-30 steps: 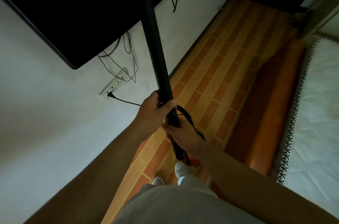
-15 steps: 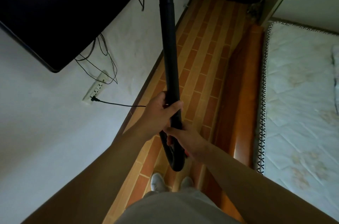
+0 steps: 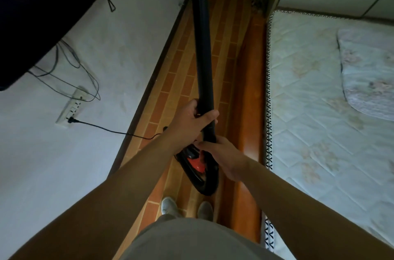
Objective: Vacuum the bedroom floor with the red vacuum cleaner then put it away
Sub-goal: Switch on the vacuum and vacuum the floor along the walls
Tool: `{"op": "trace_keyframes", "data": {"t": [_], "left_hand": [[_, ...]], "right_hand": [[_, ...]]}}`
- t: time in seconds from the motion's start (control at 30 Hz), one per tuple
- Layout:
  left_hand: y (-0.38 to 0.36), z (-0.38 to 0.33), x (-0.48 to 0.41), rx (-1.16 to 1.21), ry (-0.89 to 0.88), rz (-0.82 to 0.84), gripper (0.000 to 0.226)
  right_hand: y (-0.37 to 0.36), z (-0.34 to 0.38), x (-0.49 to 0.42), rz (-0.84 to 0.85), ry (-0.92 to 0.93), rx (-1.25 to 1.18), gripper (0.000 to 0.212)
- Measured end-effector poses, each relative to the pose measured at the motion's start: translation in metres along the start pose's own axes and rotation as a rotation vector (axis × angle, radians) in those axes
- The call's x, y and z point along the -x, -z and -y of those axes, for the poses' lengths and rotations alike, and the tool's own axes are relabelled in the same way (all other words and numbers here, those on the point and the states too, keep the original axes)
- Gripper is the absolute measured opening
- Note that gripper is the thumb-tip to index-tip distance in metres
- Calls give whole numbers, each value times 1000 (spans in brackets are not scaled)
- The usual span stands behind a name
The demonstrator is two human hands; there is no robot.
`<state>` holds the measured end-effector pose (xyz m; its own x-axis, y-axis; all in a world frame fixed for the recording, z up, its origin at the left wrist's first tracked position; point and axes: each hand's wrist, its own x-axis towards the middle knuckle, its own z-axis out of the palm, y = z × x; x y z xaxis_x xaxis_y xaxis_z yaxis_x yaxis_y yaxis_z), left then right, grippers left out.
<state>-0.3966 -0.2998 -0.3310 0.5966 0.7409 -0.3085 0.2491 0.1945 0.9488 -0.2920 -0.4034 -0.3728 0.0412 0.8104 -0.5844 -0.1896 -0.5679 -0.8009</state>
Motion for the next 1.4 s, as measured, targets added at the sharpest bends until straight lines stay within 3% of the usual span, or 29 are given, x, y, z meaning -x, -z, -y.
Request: {"op": "trace_keyframes", "data": {"t": [0.2, 0.53, 0.67, 0.83, 1.1, 1.4], "left_hand": [[-56, -22, -15, 2, -32, 110, 33], [-77, -48, -43, 51, -66, 215, 31], [-53, -57, -53, 59, -96, 225, 27], [3, -63, -76, 78, -124, 169, 28], [99, -85, -112, 89, -199, 46, 33], [139, -96, -139, 95, -243, 3, 30]], "right_hand": [[53, 0, 25, -116, -7, -32, 28], [91, 31, 35, -194, 48, 6, 10], [76, 42, 9, -222, 43, -7, 25], [44, 77, -35, -218, 57, 34, 30], [-11, 156, -89, -215, 133, 155, 19], [-43, 192, -122, -244, 159, 180, 7]]}}
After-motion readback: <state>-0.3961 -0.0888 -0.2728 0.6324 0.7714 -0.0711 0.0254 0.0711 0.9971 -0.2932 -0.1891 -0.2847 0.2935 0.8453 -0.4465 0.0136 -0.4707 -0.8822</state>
